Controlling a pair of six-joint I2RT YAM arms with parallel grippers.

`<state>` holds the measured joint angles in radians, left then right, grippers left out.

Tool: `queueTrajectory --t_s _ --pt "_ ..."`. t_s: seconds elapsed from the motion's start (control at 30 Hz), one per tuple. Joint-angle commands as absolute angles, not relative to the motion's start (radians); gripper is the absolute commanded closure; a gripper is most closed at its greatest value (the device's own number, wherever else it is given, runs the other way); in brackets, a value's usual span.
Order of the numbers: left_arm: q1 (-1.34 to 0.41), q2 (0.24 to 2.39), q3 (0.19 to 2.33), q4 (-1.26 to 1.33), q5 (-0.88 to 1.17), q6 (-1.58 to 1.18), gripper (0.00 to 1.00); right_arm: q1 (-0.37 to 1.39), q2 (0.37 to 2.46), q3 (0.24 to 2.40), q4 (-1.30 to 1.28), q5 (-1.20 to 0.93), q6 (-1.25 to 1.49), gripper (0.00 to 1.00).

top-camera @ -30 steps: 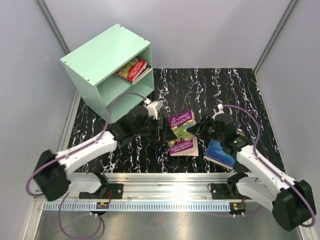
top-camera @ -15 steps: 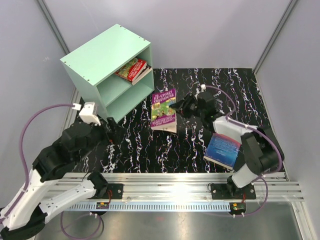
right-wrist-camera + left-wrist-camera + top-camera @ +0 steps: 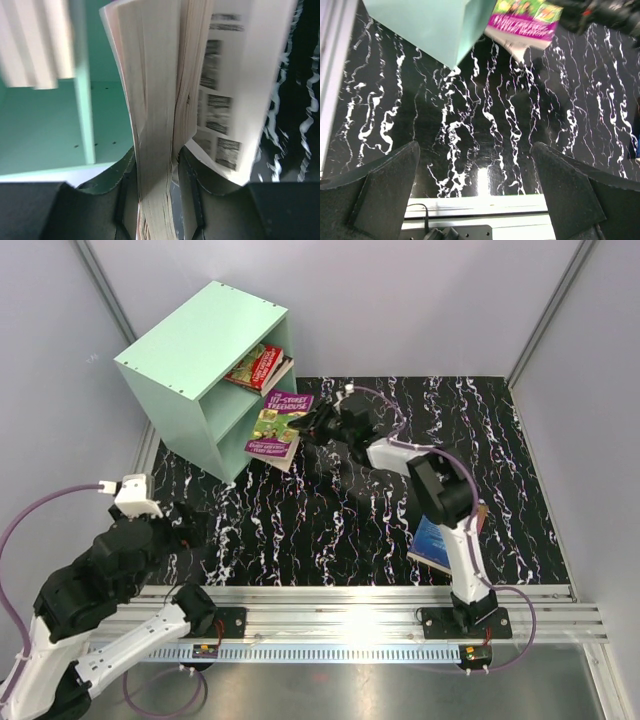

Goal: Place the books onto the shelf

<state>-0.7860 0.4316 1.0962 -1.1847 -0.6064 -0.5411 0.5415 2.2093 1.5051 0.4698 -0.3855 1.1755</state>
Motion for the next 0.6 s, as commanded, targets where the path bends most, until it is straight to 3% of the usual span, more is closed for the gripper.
queueTrajectory --t_s 0.0,0.27,0.47,0.5,0.53,0.57 --pt "-0.787 0.388 1.092 -1.172 -0.676 -0.505 0.01 0.578 2.269 1.649 0.565 -0.388 1.224 1.00" --pt "-0.851 0.276 1.081 -1.170 -0.731 -0.528 0.01 0.617 2.462 1.969 0.431 -0.445 1.152 1.00" --pt "-0.966 0.215 1.086 -1.209 -0.798 -0.589 0.01 0.598 2.631 2.302 0.098 -0.491 1.017 1.00" --pt "-0.977 0.227 1.092 -1.227 -0.796 -0.595 0.01 0.582 2.634 2.303 0.060 -0.474 1.005 0.97" --pt "-0.982 0.244 1.097 -1.238 -0.795 -0.612 0.01 0.574 2.634 2.290 0.045 -0.463 0.991 0.84" --pt "-0.983 0.261 1.103 -1.244 -0.789 -0.615 0.01 0.568 2.626 2.284 0.026 -0.451 0.961 0.60"
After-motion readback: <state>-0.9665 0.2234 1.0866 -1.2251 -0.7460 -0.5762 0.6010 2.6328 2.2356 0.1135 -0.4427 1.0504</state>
